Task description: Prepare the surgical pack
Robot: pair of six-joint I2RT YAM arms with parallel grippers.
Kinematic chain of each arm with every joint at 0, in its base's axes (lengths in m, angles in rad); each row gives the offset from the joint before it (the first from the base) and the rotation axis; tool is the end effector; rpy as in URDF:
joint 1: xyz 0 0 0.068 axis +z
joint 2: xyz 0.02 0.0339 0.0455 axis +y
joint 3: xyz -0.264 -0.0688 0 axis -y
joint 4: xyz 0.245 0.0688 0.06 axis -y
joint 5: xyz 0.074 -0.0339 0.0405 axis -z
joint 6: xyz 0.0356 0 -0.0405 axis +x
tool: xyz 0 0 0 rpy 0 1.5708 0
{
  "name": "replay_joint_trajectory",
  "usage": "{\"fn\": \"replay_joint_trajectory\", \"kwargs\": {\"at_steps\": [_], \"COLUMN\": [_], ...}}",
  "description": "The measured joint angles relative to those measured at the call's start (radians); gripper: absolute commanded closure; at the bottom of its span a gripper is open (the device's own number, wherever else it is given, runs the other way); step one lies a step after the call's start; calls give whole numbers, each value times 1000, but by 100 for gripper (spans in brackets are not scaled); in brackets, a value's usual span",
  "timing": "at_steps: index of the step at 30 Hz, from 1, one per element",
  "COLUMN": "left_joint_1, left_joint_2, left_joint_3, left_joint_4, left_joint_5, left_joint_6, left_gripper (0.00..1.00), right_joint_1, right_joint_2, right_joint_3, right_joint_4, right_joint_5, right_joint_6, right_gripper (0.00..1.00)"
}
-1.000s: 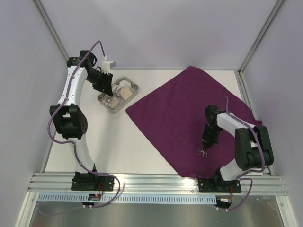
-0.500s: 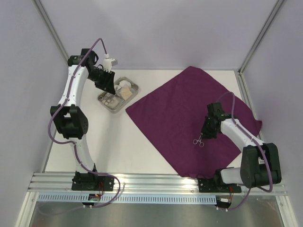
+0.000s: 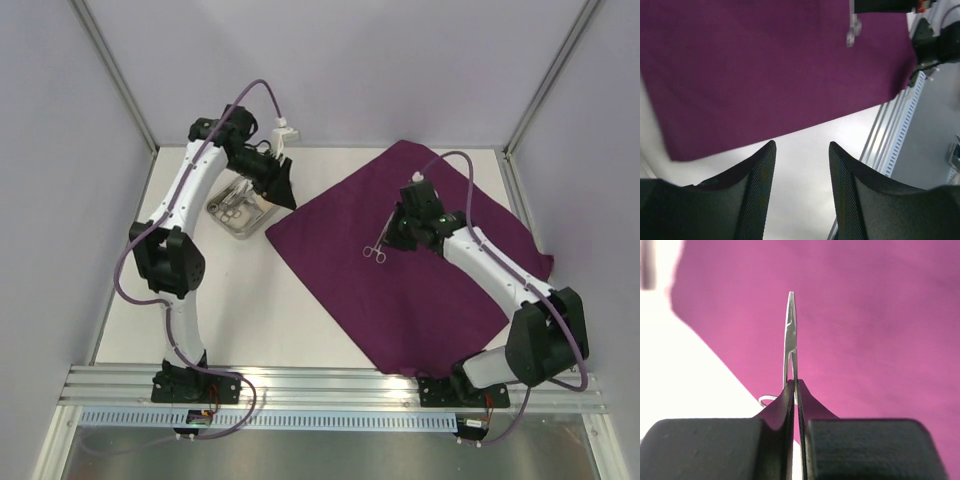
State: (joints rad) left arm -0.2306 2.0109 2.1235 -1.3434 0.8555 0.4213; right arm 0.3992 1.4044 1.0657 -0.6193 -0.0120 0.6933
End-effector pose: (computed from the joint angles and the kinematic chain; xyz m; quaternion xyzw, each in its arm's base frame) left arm 0.3849 -0.1180 0.3477 0.3536 0.8271 -0.3923 0.1922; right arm 0.2673 0.1132 0.2594 0.1379 0.9434 0.1616 0.2548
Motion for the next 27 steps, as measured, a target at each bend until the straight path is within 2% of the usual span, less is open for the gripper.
{"fn": "replay_joint_trajectory", "kwargs": {"at_steps": [7,13,27], "left_joint_1": [-149,-171,-182], "left_joint_2": [33,41,61], "left_joint_3": [-10,-44,-95], "left_joint_4": [0,0,21], "left_joint_5": [105,95,5], "left_joint_6": [-5,-8,-10], "left_gripper": [43,43,44], "right_joint_1": [124,170,190], "right_joint_2": [134,198,236], "right_joint_3": [172,265,318], "right_joint_4": [80,111,132], "right_joint_5": [-15,-32,-61], "right_joint_6": [72,105,133], "right_gripper": [100,100,100]}}
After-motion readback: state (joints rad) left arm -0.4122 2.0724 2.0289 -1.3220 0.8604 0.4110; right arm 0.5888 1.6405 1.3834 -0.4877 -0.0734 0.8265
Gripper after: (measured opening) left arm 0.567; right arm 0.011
